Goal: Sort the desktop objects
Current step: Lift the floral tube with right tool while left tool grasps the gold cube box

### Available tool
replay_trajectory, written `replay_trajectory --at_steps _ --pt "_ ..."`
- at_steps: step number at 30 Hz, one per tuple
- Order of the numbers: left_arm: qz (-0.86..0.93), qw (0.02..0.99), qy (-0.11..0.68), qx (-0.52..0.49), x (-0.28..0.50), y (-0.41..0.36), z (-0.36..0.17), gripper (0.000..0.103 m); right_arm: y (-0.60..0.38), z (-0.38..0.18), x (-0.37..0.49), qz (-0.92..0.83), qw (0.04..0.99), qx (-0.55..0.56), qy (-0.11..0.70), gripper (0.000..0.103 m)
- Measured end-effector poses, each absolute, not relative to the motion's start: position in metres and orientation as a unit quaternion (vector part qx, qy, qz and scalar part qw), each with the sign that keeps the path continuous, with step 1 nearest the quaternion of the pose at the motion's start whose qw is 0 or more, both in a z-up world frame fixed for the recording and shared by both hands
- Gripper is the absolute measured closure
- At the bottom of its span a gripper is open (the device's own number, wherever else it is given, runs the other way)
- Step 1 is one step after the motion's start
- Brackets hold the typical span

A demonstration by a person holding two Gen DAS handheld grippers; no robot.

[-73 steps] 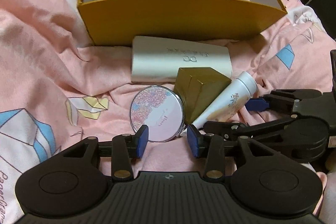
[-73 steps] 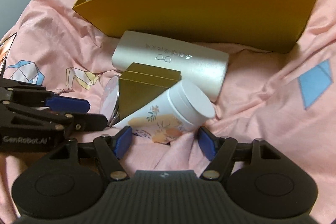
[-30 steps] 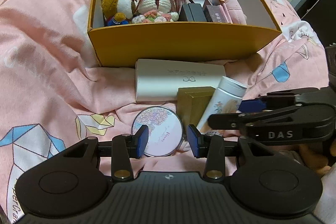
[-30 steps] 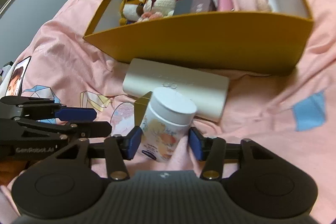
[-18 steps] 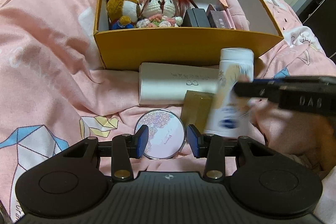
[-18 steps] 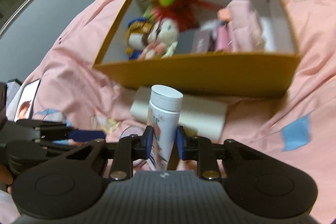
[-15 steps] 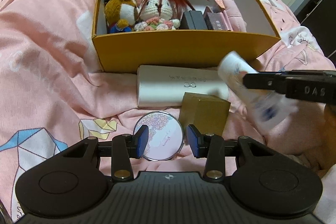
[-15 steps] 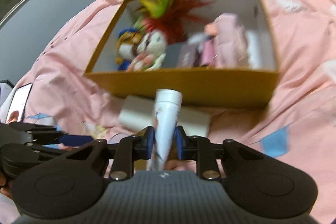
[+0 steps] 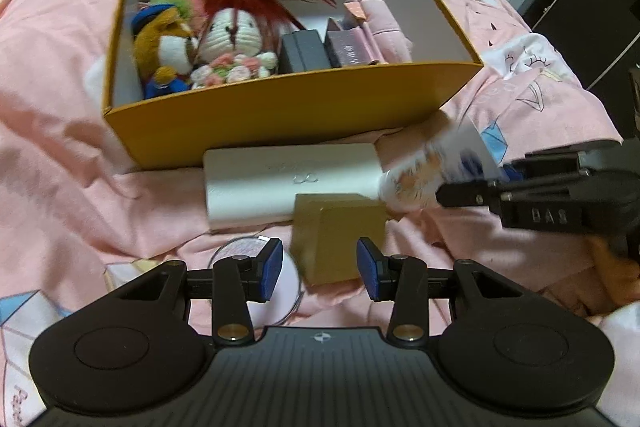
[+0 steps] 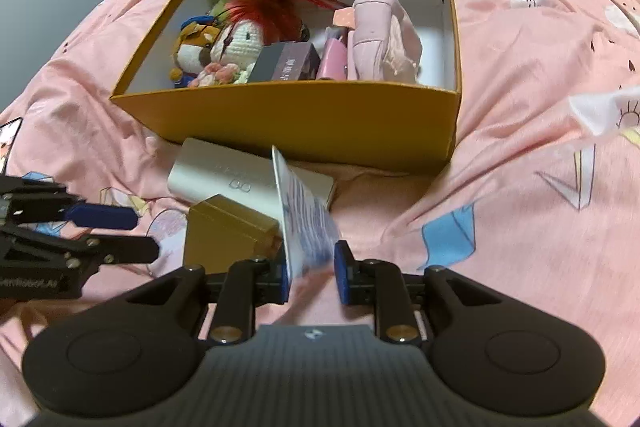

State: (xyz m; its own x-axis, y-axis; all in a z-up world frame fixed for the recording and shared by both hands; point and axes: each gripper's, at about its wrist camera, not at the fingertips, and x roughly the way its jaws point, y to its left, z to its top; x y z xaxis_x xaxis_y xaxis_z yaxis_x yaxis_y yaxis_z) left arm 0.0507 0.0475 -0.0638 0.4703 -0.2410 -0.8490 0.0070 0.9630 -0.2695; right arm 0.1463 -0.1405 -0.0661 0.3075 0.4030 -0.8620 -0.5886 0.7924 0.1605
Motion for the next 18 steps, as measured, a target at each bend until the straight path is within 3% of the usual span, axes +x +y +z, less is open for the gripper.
replay_trajectory --at_steps 9,12,18 --pt "-0.081 0.845 0.521 -0.085 0.076 0.032 -0.074 0.051 -0.154 -0.058 0.142 0.309 0.811 -0.069 0.493 0.074" --pt "-0.081 0.842 0.528 -0.084 0.081 0.032 -0.081 0.051 -0.152 -0.058 0.141 0.310 0.811 -0.070 0.491 0.081" --pt "-0.098 0.830 0.539 -0.104 0.092 0.031 -0.097 0.046 -0.150 -0.060 0.141 0.310 0.811 -0.070 0.492 0.083"
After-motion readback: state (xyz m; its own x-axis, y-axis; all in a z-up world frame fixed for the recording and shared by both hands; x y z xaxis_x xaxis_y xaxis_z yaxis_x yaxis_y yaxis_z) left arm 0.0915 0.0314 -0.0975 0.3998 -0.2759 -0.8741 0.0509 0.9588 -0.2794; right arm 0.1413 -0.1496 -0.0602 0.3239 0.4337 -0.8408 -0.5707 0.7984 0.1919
